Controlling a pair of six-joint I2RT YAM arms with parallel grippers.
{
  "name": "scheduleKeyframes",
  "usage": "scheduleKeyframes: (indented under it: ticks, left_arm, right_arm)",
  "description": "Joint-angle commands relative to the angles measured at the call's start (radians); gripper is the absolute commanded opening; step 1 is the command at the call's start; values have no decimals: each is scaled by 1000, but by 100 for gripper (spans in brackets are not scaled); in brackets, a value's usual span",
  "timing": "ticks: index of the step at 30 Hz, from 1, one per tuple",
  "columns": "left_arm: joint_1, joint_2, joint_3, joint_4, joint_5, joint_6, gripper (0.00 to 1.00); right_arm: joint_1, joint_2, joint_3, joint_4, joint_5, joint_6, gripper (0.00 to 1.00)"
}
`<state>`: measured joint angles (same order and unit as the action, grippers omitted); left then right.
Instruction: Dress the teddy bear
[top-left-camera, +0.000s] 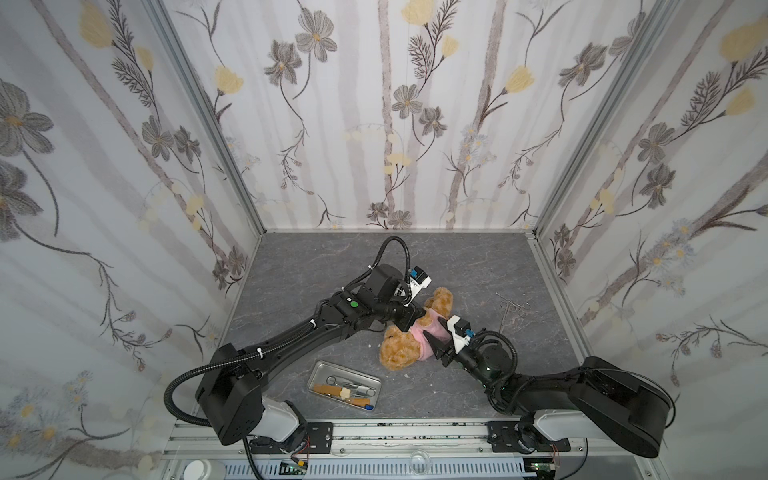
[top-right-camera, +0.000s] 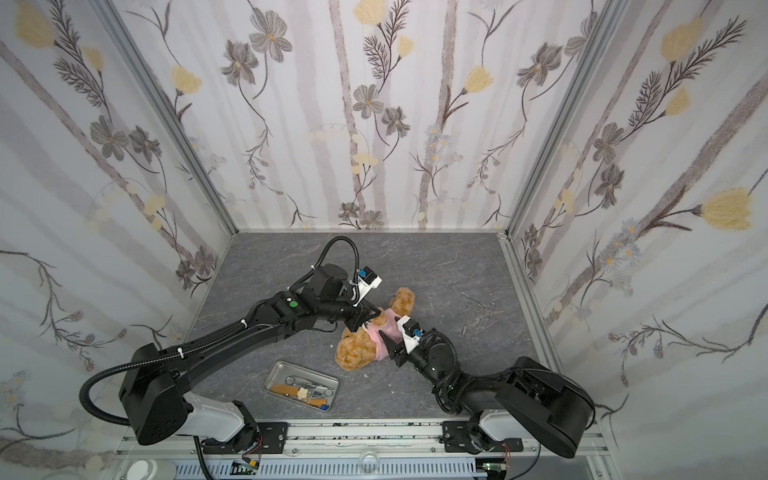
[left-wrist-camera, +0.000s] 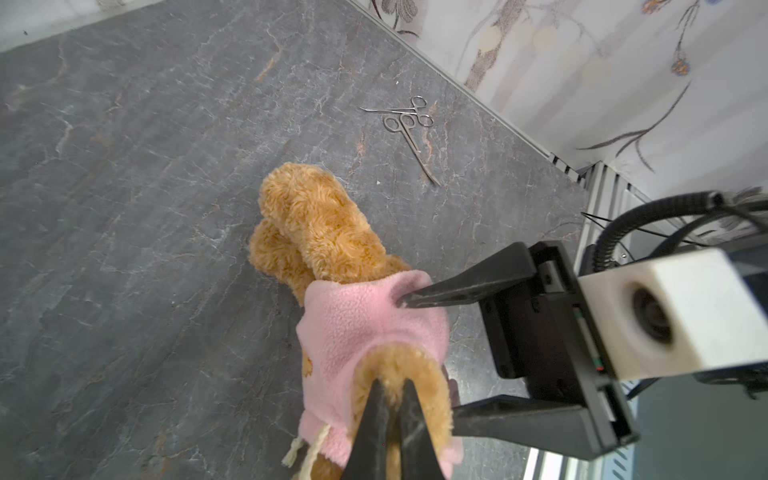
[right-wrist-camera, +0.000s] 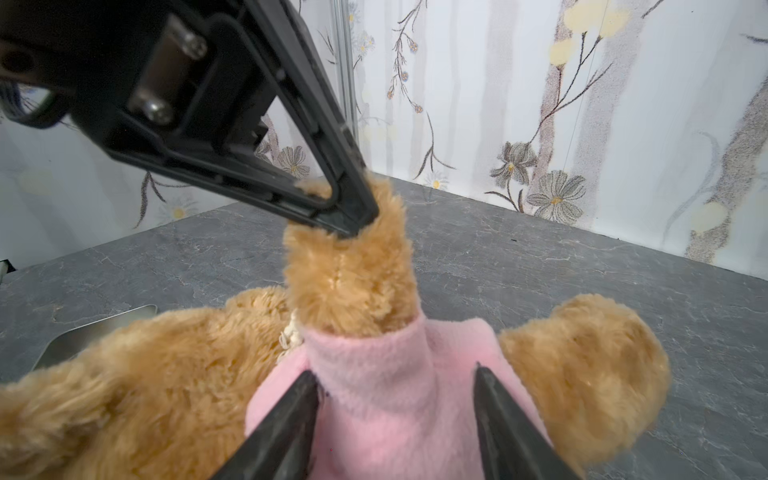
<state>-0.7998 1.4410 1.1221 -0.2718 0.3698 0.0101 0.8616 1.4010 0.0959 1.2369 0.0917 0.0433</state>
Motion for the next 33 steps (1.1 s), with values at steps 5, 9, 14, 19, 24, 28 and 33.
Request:
scheduleKeyframes:
  ticks: [5,9,14,19,24,28,33]
  left_arm:
    - [32,37,43,57,-205,246,0]
    - [27,79,101,56,-236,343,0]
    - [-45,122,66,58,-152,375,0]
    - [-156,192,-24,63,-112,295,32]
    - [-197,177,-45,68,-175,199,56]
    - [-190,70,-71,108,-219,121,73]
    - [-169,-80,-182,181,-269,42,90]
  right_arm:
    - [-84,-336,68,-490,-40,3,73]
    - [-201,-487,98,-658,-29,40,75]
    - [-345,-594,110,-768,23,117,77]
    - [-388,-600,134,-850,67,177,79]
    - [-387,-504,147,-783,-87,283,73]
    - [-341,-329,188,-680,-231,327,63]
    - [-270,-89,296,-652,-275,283,53]
